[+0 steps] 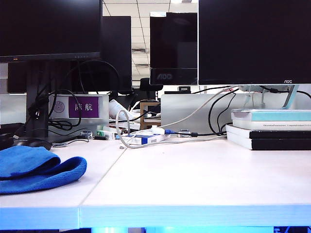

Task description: Wipe the table from left to right using the rag.

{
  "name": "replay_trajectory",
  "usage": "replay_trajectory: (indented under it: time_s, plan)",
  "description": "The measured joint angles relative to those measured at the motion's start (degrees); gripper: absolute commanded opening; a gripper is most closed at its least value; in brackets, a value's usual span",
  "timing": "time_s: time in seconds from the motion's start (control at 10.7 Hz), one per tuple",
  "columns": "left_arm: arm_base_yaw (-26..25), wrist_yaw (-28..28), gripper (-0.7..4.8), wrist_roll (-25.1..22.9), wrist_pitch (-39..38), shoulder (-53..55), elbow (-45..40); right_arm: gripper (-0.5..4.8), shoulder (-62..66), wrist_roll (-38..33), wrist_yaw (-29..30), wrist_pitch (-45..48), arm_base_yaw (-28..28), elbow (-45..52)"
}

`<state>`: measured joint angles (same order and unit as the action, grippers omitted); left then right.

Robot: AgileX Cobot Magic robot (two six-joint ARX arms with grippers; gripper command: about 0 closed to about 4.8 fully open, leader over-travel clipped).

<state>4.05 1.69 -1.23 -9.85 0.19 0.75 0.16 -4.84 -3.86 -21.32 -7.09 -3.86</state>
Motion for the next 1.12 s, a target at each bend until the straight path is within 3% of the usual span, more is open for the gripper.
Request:
replay_trajectory:
  time_s: [0.47, 0.56, 0.74, 0.93, 1.12]
  plan:
    - [0.0, -0.5, -0.05, 0.0, 0.0, 0.0, 0.0, -0.01, 0.0, -1.4, -3.3, 0.1, 0.0, 0.0]
    - [0.0, -0.4, -0.05, 0.0, 0.0, 0.0, 0.0, -0.01, 0.0, -5.1, -3.8, 3.1, 0.0, 0.3]
    - [0.0, -0.4, -0.05, 0.0, 0.0, 0.0, 0.0, -0.01, 0.0, -5.8, -3.9, 4.4, 0.0, 0.4]
    - [0.0, 0.5, -0.05, 6.5, 2.0, 0.0, 2.9, -0.02, 0.0, -11.7, -3.9, 12.3, 0.0, -1.7]
    - [0.0, 5.8, -0.05, 9.0, 5.4, 1.7, 12.3, -0.02, 0.9, -14.4, -5.2, 14.6, 0.0, -9.9]
